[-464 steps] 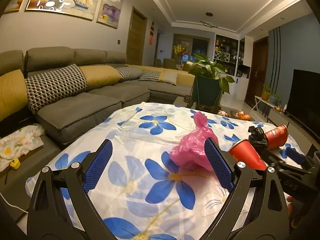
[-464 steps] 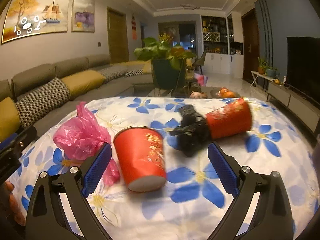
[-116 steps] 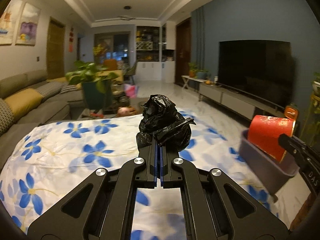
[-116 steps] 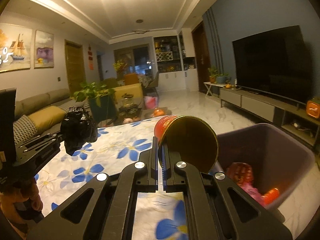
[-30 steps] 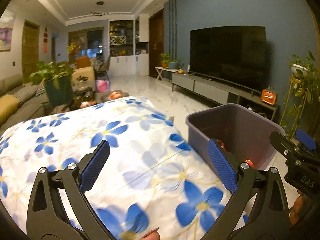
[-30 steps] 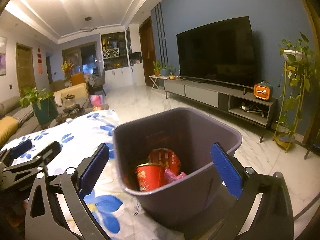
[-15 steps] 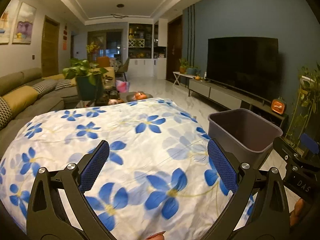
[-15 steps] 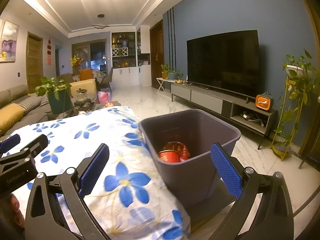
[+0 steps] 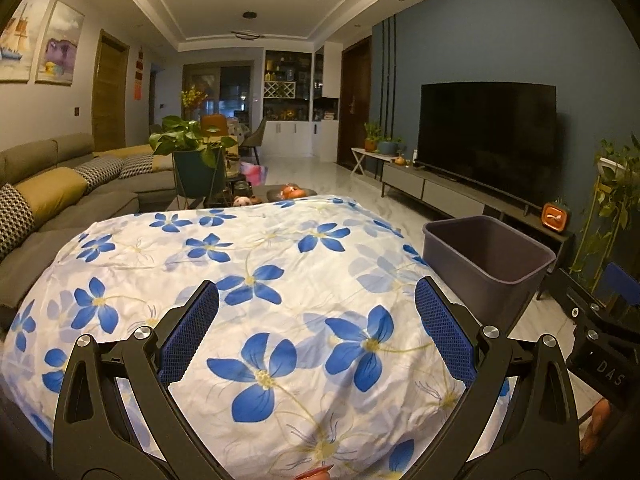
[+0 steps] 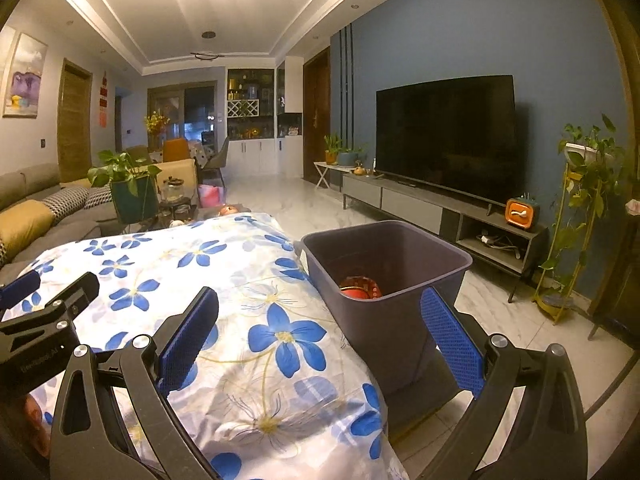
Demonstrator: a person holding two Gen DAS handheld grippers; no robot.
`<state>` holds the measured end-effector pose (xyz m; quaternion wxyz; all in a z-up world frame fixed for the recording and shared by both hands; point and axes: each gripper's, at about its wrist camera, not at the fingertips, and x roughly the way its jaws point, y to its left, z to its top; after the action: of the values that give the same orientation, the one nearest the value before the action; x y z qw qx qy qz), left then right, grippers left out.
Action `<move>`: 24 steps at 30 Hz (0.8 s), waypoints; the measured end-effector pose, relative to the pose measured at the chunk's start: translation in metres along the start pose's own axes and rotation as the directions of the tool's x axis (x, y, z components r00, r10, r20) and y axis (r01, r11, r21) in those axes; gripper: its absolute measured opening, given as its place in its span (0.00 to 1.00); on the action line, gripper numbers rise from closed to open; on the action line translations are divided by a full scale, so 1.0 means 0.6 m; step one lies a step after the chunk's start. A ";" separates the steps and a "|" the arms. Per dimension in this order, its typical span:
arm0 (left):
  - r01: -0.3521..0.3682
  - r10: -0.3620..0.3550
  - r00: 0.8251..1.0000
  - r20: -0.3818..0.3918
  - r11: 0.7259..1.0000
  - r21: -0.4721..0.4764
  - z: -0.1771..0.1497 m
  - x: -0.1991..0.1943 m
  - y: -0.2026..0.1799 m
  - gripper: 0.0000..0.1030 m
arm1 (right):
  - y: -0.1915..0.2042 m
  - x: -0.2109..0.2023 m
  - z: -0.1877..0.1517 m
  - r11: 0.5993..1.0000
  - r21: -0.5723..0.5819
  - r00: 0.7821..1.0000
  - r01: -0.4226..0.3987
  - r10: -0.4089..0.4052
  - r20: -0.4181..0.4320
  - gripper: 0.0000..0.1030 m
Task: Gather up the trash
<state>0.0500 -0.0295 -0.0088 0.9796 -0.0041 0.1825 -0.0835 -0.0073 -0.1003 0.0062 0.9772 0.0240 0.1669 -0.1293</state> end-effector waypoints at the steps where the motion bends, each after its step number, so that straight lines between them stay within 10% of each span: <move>1: 0.000 0.000 1.000 0.001 1.000 -0.002 -0.001 -0.003 0.002 0.94 | 0.002 -0.002 -0.001 1.000 -0.001 1.000 0.001 -0.001 0.001 0.95; 24: 0.019 -0.019 1.000 0.006 1.000 -0.017 -0.007 -0.017 0.012 0.94 | 0.013 -0.021 -0.009 1.000 -0.007 1.000 -0.001 0.001 0.009 0.95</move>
<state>0.0405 -0.0209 -0.0094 0.9793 -0.0144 0.1802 -0.0912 -0.0185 -0.0888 0.0053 0.9780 0.0202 0.1629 -0.1285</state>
